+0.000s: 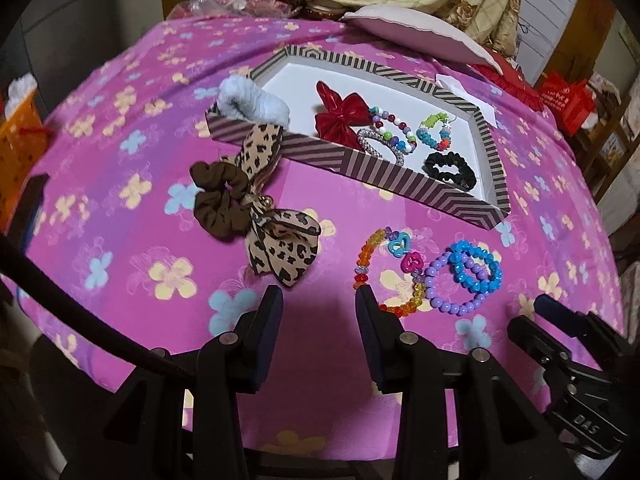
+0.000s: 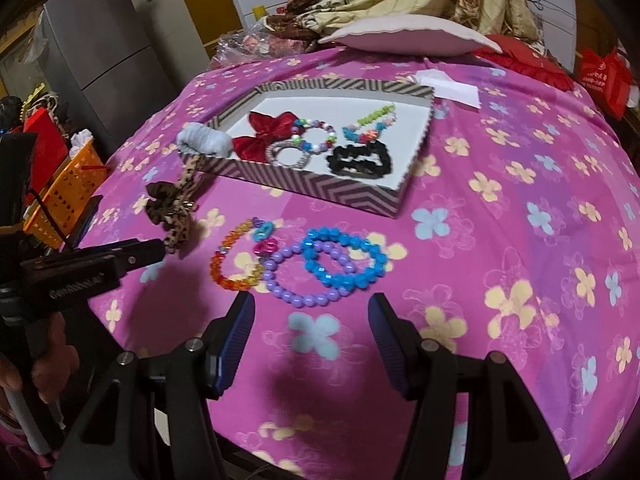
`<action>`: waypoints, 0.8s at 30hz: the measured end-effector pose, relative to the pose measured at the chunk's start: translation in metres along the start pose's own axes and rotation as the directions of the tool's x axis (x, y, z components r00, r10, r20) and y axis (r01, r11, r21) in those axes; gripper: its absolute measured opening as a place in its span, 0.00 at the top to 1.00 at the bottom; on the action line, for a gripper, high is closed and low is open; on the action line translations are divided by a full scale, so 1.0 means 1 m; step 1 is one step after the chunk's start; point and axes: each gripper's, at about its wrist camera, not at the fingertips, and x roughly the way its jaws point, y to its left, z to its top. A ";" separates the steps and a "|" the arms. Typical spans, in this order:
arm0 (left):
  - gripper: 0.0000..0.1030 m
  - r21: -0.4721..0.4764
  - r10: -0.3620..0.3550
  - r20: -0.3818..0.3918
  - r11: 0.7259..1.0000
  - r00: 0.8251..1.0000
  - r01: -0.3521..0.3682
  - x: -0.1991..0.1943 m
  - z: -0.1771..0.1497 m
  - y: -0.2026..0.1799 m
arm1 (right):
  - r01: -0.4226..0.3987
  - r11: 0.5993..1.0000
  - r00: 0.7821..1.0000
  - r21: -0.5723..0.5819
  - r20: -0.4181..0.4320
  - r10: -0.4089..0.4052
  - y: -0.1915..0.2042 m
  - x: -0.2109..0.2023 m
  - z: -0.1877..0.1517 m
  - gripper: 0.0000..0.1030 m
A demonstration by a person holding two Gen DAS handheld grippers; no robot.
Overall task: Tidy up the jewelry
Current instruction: 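Withdraw both open tools from the tray toward the remaining bracelets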
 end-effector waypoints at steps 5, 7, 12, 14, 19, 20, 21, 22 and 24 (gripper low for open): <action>0.59 -0.034 -0.062 -0.043 0.998 0.997 0.061 0.011 0.004 0.003 | 0.041 0.999 0.999 -0.007 -0.001 -0.041 -0.012 0.007 0.002 0.40; 0.59 -0.036 -0.068 -0.048 0.997 0.997 0.067 0.013 0.007 0.002 | 0.048 0.999 0.999 -0.005 0.008 -0.048 -0.017 0.010 0.005 0.40; 0.59 -0.034 -0.061 -0.041 0.998 0.997 0.059 0.015 0.012 0.001 | 0.076 0.997 0.997 -0.003 0.012 -0.075 -0.029 0.019 0.015 0.46; 0.59 -0.019 -0.047 -0.050 0.999 0.998 0.046 0.019 0.013 0.000 | 0.092 0.996 0.996 -0.009 0.007 -0.092 -0.032 0.025 0.019 0.49; 0.59 0.018 -0.014 -0.064 1.000 0.998 0.015 0.028 0.013 -0.007 | 0.108 0.994 0.994 -0.032 -0.009 -0.108 -0.034 0.038 0.024 0.53; 0.59 0.027 -0.007 -0.066 1.000 0.998 0.009 0.030 0.013 -0.009 | 0.111 0.993 0.994 -0.038 -0.011 -0.112 -0.033 0.039 0.024 0.53; 0.59 0.036 0.000 -0.068 0.999 0.998 0.003 0.032 0.013 -0.011 | 0.118 0.992 0.993 -0.049 -0.014 -0.119 -0.032 0.041 0.024 0.53; 0.59 0.048 0.008 -0.071 0.999 0.997 -0.005 0.034 0.013 -0.013 | 0.127 0.990 0.992 -0.063 -0.018 -0.129 -0.030 0.043 0.025 0.54; 0.59 0.072 0.027 -0.070 0.997 0.997 -0.022 0.039 0.014 -0.018 | 0.142 0.986 0.989 -0.085 -0.026 -0.144 -0.029 0.047 0.026 0.55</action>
